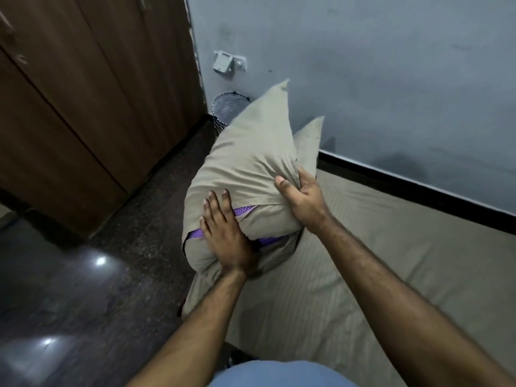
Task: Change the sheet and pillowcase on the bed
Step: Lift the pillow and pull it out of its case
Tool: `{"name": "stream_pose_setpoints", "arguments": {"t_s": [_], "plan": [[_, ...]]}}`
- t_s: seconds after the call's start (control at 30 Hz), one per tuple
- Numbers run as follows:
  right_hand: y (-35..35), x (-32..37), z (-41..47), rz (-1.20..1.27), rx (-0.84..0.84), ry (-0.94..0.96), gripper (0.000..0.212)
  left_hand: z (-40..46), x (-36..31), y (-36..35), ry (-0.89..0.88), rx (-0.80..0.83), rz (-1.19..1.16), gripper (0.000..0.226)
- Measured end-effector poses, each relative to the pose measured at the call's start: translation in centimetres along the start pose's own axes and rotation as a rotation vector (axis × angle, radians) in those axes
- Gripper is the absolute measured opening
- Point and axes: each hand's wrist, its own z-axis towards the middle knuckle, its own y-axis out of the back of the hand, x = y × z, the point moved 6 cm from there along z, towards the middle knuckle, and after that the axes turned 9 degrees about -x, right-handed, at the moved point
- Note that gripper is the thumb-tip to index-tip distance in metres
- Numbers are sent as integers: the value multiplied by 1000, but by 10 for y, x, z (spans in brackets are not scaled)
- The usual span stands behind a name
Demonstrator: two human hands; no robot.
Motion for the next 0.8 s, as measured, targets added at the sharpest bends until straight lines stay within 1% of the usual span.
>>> {"name": "stream_pose_setpoints", "arguments": {"t_s": [0.03, 0.1, 0.13, 0.17, 0.23, 0.3, 0.37, 0.43, 0.57, 0.6, 0.7, 0.73, 0.8], "plan": [[11, -29, -2, -30, -55, -77, 31, -9, -2, -18, -44, 77, 38, 78], [33, -92, -13, -173, -187, -274, 58, -29, 2, -56, -84, 262, 97, 74], [40, -119, -23, -234, -192, -373, 65, -42, 7, -77, -82, 387, 116, 72], [44, -146, -35, -265, -171, -457, 61, -56, 16, -99, -69, 535, 143, 71], [53, -192, -60, -318, -117, -560, 48, -92, 36, -131, -57, 798, 186, 74], [67, -227, -81, -345, -129, -636, 44, -121, 42, -145, -94, 971, 214, 77], [87, -251, -96, -341, -177, -704, 44, -142, 32, -154, -144, 1046, 240, 76], [107, -266, -102, -357, -204, -767, 48, -152, 13, -158, -187, 1046, 251, 75], [143, -287, -110, -427, -158, -911, 62, -161, -17, -173, -264, 1133, 245, 77], [152, -292, -113, -456, -143, -956, 64, -163, -20, -177, -292, 1168, 261, 80], [186, -305, -123, -575, -115, -1025, 65, -177, -43, -185, -367, 1295, 312, 101], [198, -307, -126, -625, -101, -1019, 63, -183, -55, -185, -386, 1306, 315, 98], [220, -309, -130, -712, -78, -966, 57, -191, -83, -183, -394, 1259, 287, 82]]}}
